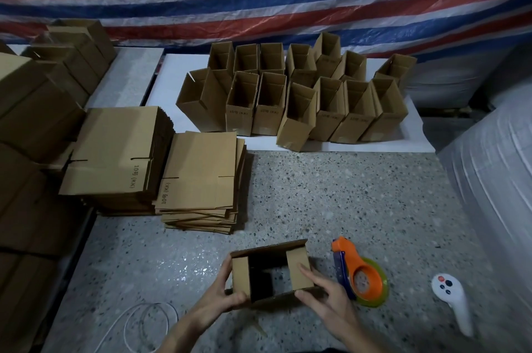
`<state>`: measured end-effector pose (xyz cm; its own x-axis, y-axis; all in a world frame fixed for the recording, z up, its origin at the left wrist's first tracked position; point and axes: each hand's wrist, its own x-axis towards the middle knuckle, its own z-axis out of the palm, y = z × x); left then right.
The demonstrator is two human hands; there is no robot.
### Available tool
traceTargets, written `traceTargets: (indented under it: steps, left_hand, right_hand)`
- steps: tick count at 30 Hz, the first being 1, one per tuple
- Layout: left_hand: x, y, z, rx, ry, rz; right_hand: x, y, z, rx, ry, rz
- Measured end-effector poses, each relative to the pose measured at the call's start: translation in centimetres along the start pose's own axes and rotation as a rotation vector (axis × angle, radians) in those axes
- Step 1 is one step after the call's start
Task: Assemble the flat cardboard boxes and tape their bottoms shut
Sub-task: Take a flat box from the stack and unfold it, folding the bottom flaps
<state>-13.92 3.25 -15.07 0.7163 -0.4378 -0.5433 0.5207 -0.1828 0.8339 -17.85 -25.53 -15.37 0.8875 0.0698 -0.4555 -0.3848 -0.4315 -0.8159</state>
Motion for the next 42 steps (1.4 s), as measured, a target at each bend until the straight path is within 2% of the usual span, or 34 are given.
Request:
traceTargets:
  steps: [5,9,15,17,20,25,32,42]
  left_hand:
    - [0.2,-0.3,-0.3,0.059,-0.006,0.018]
    - [1.0,-0.8,-0.2,0.117,0.150,0.042]
    - [1.8,-1.5,0.6,0.082,0.296,0.079]
    - [1.7,-1.3,0.6,0.104,0.300,0.073]
    - [1.6,-0.8,0.7,0.141,0.286,0.049]
    - [1.2,-0.1,1.2,0.149,0.287,0.114]
    - [2.7,1.6,1.6,0.375,0.332,0.221]
    - [2.3,1.0,1.4,0.785,0.389,0.284]
  right_hand:
    - [0.6,-0.3,0.6,0.089,0.102,0.021]
    - [0.9,-1.1,0.7,0.130,0.178,0.059]
    - [0.8,-3.0,0.7,-0.050,0.173,0.156]
    - [1.2,-3.9,0.6,-0.064,0.140,0.094]
    - [2.0,-4.5,-0.1,-0.239,0.081,-0.018]
    - [3.1,-4.5,-1.3,-0.420,0.016,-0.244]
    - [3.2,-3.7,-1.5,-0.554,0.169,-0.310]
    - [2.5,-2.4,-1.1,-0.602,0.204,-0.345]
